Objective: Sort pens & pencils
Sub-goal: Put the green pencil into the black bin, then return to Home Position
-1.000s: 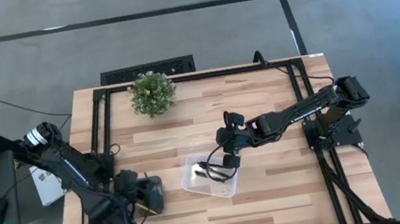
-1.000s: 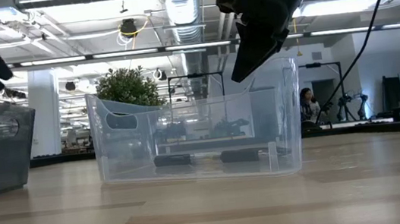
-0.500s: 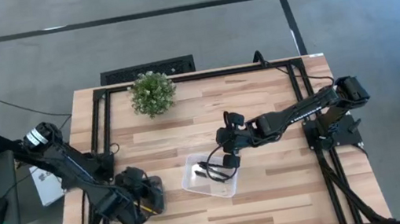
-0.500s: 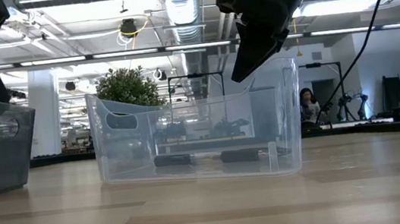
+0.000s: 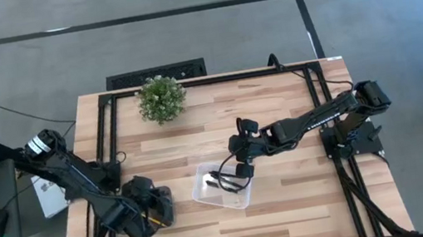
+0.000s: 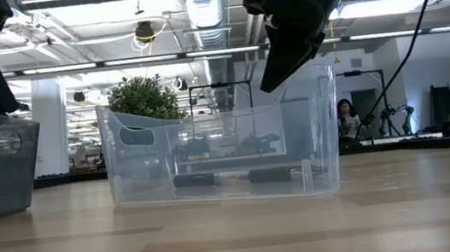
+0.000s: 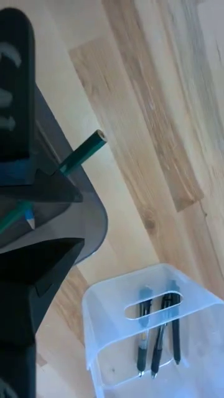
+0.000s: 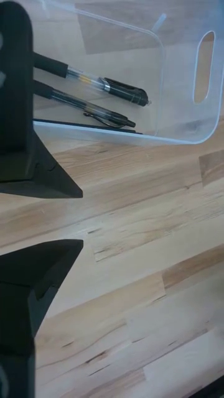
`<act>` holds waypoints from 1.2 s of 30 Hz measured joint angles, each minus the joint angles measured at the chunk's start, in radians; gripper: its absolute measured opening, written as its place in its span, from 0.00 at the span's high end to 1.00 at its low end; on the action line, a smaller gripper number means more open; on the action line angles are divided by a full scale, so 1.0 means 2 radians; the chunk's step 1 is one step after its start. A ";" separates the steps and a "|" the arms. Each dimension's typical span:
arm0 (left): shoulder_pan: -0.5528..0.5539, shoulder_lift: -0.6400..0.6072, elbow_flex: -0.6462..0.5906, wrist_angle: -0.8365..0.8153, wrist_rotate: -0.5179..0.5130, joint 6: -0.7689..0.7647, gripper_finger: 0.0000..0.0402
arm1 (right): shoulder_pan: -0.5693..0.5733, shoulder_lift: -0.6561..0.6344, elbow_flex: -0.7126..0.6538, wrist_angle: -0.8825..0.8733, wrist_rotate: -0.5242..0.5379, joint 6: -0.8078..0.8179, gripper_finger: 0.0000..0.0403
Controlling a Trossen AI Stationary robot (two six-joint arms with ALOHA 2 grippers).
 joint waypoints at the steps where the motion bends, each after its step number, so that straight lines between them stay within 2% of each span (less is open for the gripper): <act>1: 0.000 0.000 0.000 0.000 0.000 0.000 0.77 | 0.000 0.000 0.000 0.000 0.000 0.000 0.66; 19: 0.008 0.000 0.000 -0.020 0.107 -0.010 0.77 | 0.000 0.000 0.000 0.000 0.000 0.000 0.65; 24: -0.004 0.000 0.008 -0.024 0.066 -0.004 0.77 | 0.000 0.000 0.000 0.000 0.000 -0.009 0.66; 28: -0.014 -0.004 0.025 -0.094 0.063 -0.016 0.77 | -0.003 -0.001 0.000 0.000 0.021 -0.012 0.66; 31: -0.015 -0.004 0.031 -0.143 -0.001 -0.016 0.77 | -0.013 -0.004 0.000 0.009 0.043 -0.048 0.65; 36: -0.012 -0.005 0.031 -0.226 -0.090 0.000 0.77 | -0.036 -0.018 0.000 0.043 0.039 -0.111 0.66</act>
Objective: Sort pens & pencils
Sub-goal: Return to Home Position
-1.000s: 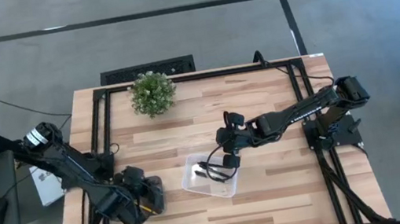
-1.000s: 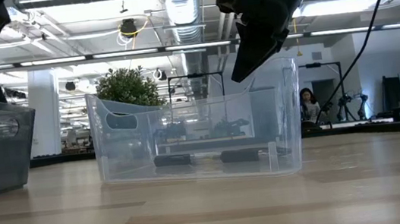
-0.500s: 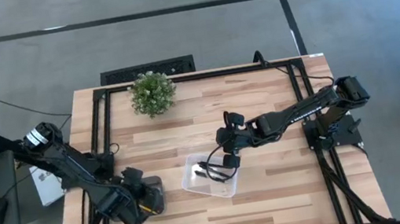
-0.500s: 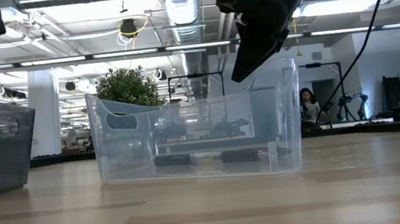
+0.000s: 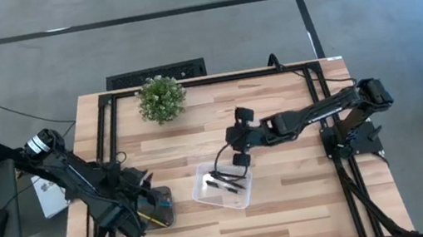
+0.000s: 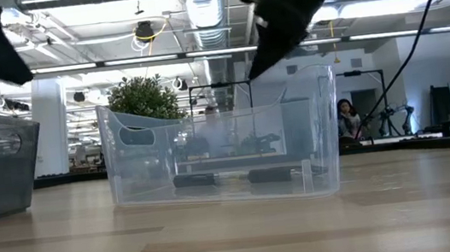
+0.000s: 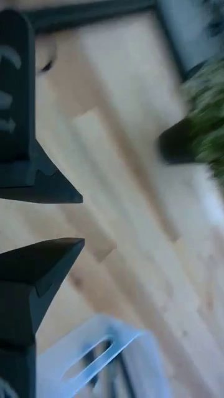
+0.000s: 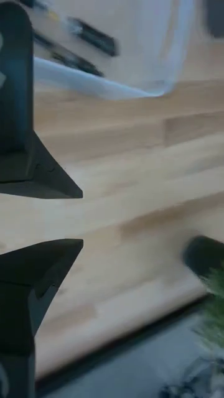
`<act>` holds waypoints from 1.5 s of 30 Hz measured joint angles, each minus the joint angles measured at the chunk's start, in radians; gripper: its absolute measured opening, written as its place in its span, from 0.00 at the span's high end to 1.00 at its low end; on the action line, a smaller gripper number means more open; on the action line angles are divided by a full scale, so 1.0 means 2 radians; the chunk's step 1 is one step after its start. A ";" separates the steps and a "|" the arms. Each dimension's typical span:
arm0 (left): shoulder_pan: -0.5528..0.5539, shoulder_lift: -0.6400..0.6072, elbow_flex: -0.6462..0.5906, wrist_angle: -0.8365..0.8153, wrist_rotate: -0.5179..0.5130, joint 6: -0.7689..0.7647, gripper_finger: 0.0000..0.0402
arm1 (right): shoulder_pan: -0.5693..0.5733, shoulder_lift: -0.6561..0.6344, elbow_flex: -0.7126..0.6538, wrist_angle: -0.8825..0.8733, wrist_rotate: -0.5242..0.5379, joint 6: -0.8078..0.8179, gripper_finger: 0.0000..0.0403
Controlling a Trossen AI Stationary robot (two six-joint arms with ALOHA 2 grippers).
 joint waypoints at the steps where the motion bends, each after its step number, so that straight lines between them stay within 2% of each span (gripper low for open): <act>1: 0.001 -0.003 0.000 -0.020 -0.011 -0.001 0.77 | -0.005 -0.006 0.001 0.006 -0.002 -0.010 0.67; 4: 0.007 -0.024 0.000 -0.064 -0.032 0.003 0.77 | -0.021 -0.032 0.000 0.005 -0.005 -0.028 0.67; 7: 0.019 -0.061 0.000 -0.072 -0.073 0.042 0.77 | -0.040 -0.069 0.000 0.007 -0.005 -0.033 0.67; 12: 0.059 -0.143 -0.017 -0.049 -0.111 0.148 0.77 | -0.069 -0.126 -0.009 0.013 -0.015 -0.038 0.66; 17: 0.093 -0.240 -0.058 -0.004 -0.121 0.237 0.77 | -0.086 -0.193 -0.067 0.053 -0.017 -0.042 0.66; 22: 0.113 -0.337 -0.115 0.104 -0.146 0.367 0.77 | -0.104 -0.257 -0.150 0.116 -0.017 -0.045 0.67; 27: 0.146 -0.411 -0.178 0.272 -0.146 0.545 0.77 | -0.136 -0.314 -0.214 0.137 -0.043 -0.047 0.66; 31: 0.195 -0.448 -0.217 0.391 -0.134 0.670 0.77 | -0.172 -0.356 -0.252 0.163 -0.084 -0.044 0.66; 34: 0.243 -0.469 -0.243 0.456 -0.108 0.748 0.77 | -0.197 -0.381 -0.284 0.208 -0.092 -0.046 0.66; 40: 0.332 -0.509 -0.298 0.529 -0.081 0.809 0.77 | -0.227 -0.427 -0.354 0.253 -0.092 -0.021 0.66; 45: 0.369 -0.545 -0.350 0.596 -0.053 0.837 0.77 | -0.228 -0.461 -0.424 0.334 -0.092 -0.015 0.66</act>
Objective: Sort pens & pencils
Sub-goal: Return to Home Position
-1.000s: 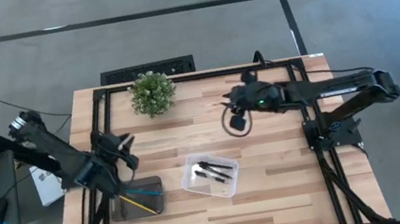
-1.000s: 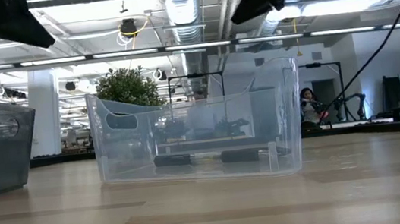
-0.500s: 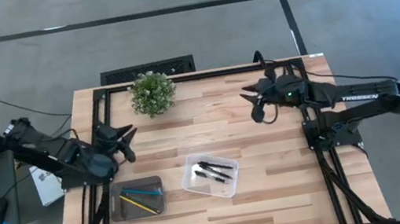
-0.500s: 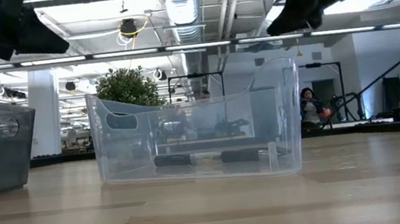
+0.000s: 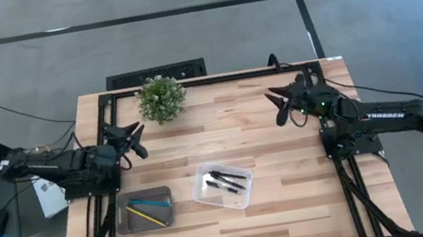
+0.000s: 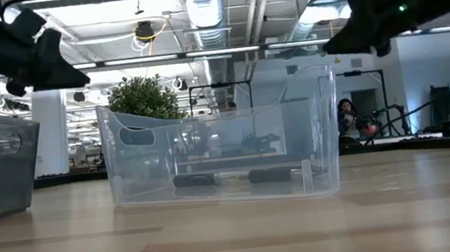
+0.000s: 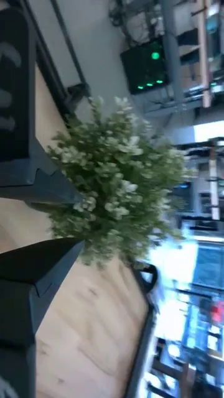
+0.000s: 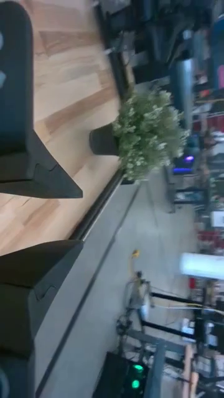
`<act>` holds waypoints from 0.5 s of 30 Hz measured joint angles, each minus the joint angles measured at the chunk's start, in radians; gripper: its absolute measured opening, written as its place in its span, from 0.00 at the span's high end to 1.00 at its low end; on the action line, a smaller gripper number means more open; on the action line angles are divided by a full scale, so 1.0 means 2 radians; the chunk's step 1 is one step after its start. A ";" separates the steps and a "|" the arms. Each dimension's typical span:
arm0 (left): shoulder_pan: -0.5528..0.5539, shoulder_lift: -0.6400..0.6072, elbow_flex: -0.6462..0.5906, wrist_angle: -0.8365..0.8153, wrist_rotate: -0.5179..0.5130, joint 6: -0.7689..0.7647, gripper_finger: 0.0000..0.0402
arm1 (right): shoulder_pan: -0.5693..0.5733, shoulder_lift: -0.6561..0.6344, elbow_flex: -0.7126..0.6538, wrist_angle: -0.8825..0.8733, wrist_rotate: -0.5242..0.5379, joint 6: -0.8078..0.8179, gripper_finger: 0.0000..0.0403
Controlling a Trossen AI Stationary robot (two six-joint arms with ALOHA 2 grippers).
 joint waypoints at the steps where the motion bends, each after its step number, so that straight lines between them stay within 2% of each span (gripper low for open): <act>1: 0.002 -0.007 -0.010 0.023 0.001 0.013 0.77 | 0.001 -0.006 -0.013 0.019 -0.001 0.000 0.66; 6: 0.008 -0.045 -0.048 0.104 0.035 0.080 0.77 | 0.002 -0.036 -0.067 0.057 -0.002 0.002 0.66; 15: 0.008 -0.105 -0.068 0.098 0.025 0.107 0.77 | 0.002 -0.135 -0.128 0.048 -0.001 0.017 0.66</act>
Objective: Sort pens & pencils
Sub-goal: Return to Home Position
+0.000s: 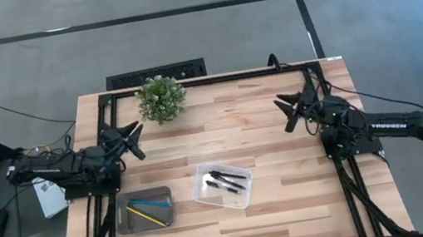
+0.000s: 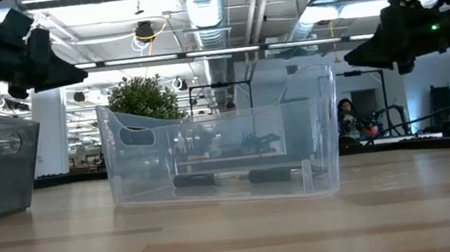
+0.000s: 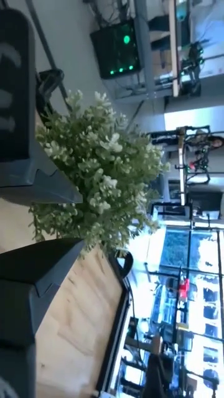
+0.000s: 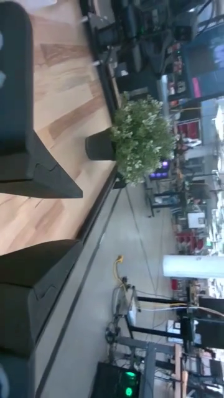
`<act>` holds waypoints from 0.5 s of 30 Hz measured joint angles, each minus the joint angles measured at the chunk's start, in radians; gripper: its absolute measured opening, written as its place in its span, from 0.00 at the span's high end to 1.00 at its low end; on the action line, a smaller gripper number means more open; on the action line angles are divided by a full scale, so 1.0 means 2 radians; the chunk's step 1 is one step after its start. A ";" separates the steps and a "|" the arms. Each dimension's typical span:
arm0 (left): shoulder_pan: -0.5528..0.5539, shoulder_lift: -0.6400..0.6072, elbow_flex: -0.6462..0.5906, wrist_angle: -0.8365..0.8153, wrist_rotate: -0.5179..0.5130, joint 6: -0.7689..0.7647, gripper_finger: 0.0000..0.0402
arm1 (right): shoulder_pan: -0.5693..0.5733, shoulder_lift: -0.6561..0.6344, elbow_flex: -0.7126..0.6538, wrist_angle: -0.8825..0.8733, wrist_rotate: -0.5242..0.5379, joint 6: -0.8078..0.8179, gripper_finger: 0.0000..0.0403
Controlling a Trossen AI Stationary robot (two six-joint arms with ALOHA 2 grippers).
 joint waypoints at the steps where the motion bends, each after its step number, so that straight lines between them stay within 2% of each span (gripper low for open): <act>1: 0.000 -0.005 -0.003 0.000 -0.004 0.002 0.77 | 0.000 -0.013 -0.005 -0.005 0.000 0.001 0.66; 7: 0.000 -0.034 -0.029 -0.003 -0.019 0.002 0.77 | 0.000 -0.079 -0.006 -0.075 0.002 0.011 0.66; 15: 0.000 -0.040 -0.034 0.002 -0.023 0.002 0.77 | 0.001 -0.152 -0.006 -0.148 0.002 0.025 0.66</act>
